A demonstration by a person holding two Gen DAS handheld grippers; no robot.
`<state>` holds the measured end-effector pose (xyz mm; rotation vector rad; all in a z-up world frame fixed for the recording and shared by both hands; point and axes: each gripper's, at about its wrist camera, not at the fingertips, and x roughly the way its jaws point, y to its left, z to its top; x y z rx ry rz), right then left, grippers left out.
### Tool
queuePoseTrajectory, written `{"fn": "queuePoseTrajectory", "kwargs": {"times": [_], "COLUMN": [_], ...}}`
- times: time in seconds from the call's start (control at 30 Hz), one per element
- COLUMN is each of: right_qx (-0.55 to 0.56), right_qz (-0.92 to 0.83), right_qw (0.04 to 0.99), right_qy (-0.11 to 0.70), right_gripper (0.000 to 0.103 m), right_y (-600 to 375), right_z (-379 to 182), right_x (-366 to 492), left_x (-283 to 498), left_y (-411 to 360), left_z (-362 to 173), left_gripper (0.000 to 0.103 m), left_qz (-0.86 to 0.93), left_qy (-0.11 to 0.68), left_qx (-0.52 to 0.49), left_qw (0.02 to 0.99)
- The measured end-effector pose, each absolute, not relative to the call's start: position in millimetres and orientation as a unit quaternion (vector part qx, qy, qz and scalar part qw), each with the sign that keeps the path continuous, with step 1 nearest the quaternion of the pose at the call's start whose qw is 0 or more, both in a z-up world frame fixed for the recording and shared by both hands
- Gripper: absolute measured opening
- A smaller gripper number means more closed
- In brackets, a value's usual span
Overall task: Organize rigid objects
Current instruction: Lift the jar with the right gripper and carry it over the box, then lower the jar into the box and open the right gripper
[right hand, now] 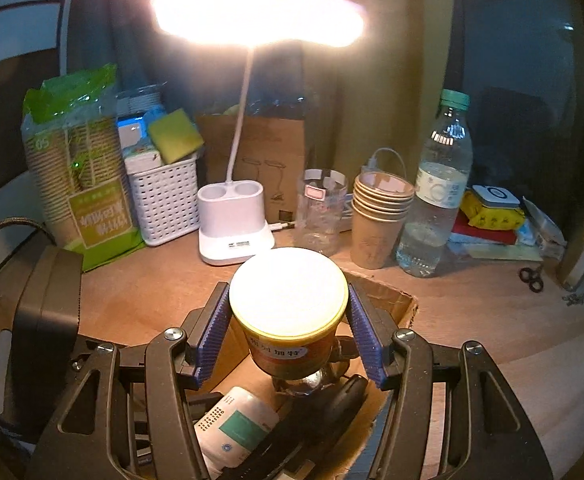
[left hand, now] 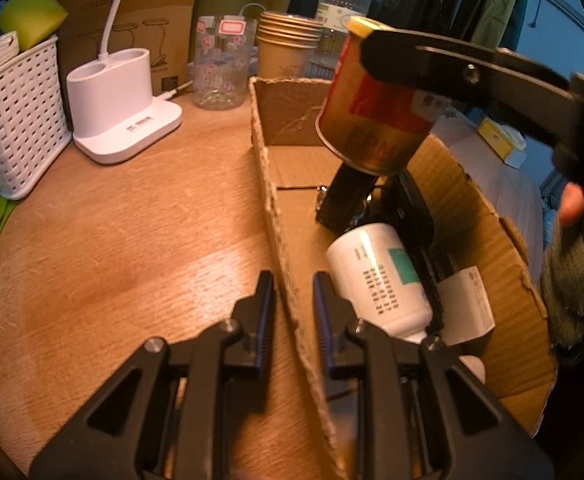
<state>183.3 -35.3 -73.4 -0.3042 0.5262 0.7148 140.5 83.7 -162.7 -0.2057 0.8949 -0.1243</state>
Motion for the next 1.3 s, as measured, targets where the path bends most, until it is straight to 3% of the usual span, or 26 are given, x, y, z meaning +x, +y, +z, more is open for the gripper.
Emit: {"fn": "queuePoseTrajectory", "kwargs": {"times": [0.9, 1.3], "right_qx": [-0.184, -0.169], "right_qz": [0.368, 0.359], "right_qw": [0.871, 0.871], "right_qy": [0.267, 0.290], "right_gripper": [0.061, 0.065], "right_y": [-18.2, -21.2], "right_z": [-78.1, -81.1], "right_x": [180.9, 189.7], "left_x": [141.8, 141.9], "left_y": [83.5, 83.5], "left_z": [-162.9, -162.9], "left_gripper": [0.021, 0.021], "left_qz": [-0.060, -0.060], "left_qy": [0.431, 0.432], "left_qx": [-0.100, -0.100], "left_qw": [0.895, 0.895]}}
